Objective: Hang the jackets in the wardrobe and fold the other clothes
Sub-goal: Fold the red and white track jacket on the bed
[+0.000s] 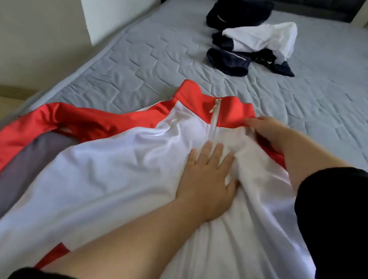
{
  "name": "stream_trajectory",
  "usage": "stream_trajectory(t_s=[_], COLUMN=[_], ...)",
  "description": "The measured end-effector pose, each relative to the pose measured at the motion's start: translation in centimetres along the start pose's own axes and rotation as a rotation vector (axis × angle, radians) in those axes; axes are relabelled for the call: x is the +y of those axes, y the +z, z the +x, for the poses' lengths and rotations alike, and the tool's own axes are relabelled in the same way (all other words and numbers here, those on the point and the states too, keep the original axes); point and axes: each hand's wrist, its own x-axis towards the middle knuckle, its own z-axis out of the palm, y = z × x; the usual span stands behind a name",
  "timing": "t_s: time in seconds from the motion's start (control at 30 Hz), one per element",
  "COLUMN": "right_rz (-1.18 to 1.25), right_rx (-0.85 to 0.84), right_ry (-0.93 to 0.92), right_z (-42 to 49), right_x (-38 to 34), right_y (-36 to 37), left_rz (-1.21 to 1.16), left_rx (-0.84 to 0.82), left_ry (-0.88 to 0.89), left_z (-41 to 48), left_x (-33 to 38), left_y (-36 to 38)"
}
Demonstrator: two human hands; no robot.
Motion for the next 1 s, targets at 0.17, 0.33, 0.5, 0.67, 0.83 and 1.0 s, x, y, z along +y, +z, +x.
stream_trajectory(t_s=[0.17,0.33,0.5,0.67,0.83,1.0], right_rz=[-0.06,-0.331,-0.787,-0.776,-0.636,-0.776], right_rx=[-0.101,-0.088,-0.15,0.618,0.862,0.652], right_ry=[0.111,0.074,0.123,0.105,-0.236,-0.708], right_z=[-6.0,-11.4,-13.1,-13.0,-15.3,-19.8], right_x=[2.6,6.4,7.7,9.9,10.2,12.4], right_y=[-6.2,-10.3,-13.4,-17.1,-14.0,-9.0], left_rz=[0.11,-0.132,-0.071,-0.181,-0.084,0.031], left_rx=[-0.105,-0.204,-0.02,0.066,0.03,-0.042], left_ry=[-0.079,-0.319,-0.206,-0.106,-0.05,0.006], left_z=[-0.2,-1.3,-5.8,-5.8,-6.0,-5.4], left_x=[1.1,6.9,10.8,10.6,10.4,10.3], left_y=[-0.6,-1.7,0.3,0.1,0.6,1.0])
